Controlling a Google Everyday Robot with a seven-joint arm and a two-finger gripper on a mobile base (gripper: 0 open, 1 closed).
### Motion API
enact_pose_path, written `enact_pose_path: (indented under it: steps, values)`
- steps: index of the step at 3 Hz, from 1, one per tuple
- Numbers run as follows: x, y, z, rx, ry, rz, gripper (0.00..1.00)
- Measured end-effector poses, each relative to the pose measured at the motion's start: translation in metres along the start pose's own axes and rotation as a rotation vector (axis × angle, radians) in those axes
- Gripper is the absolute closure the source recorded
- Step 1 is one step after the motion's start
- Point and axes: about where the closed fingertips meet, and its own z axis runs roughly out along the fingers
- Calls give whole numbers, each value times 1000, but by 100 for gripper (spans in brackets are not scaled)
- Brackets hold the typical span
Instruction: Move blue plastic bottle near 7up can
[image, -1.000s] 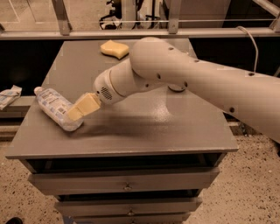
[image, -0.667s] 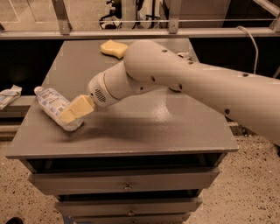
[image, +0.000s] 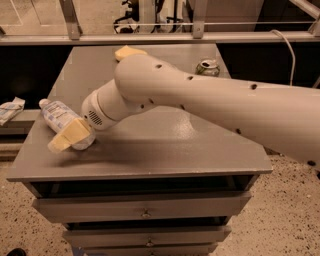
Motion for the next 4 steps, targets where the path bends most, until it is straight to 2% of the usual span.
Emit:
enact_pose_path:
  steps: [1, 2, 3, 4]
  values:
    - [-1, 6, 10, 51, 62, -48, 18]
    - [6, 2, 5, 109, 106, -79, 41]
    - [17, -20, -17, 171, 129, -89, 65]
    - [36, -57, -54, 231, 114, -77, 96]
